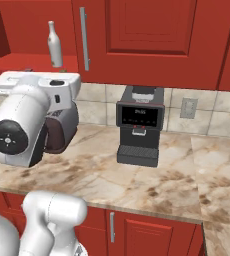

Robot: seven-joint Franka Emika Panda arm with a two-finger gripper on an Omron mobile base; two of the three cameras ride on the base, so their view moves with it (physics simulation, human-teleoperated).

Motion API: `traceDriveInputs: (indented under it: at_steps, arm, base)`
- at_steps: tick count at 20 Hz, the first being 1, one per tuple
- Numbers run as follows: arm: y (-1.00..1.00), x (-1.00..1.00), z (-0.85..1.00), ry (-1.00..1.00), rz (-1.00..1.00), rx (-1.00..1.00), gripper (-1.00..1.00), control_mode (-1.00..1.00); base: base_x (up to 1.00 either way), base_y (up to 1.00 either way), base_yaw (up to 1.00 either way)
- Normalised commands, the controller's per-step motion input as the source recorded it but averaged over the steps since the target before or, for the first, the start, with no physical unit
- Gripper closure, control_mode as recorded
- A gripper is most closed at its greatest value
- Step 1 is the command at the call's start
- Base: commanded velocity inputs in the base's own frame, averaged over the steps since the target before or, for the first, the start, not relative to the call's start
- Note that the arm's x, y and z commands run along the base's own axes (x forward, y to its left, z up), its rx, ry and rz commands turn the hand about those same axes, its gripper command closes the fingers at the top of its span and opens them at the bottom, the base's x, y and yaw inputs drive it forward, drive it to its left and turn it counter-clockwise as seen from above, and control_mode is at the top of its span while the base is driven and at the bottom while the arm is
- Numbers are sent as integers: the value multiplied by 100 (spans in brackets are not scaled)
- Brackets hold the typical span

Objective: Open the cabinet directly in front. Then move the liquor and the mug to the dining counter with the jar on it.

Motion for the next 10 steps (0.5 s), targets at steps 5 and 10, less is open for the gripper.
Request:
traceDriveInputs:
  at_steps: [5, 10]
  arm:
    - [-2, 69, 0, 9, 0, 0, -100, -100]
    - [-4, 80, 0, 9, 0, 1, -100, -100]
  base:
    - [0, 0, 0]
    - [0, 0, 0]
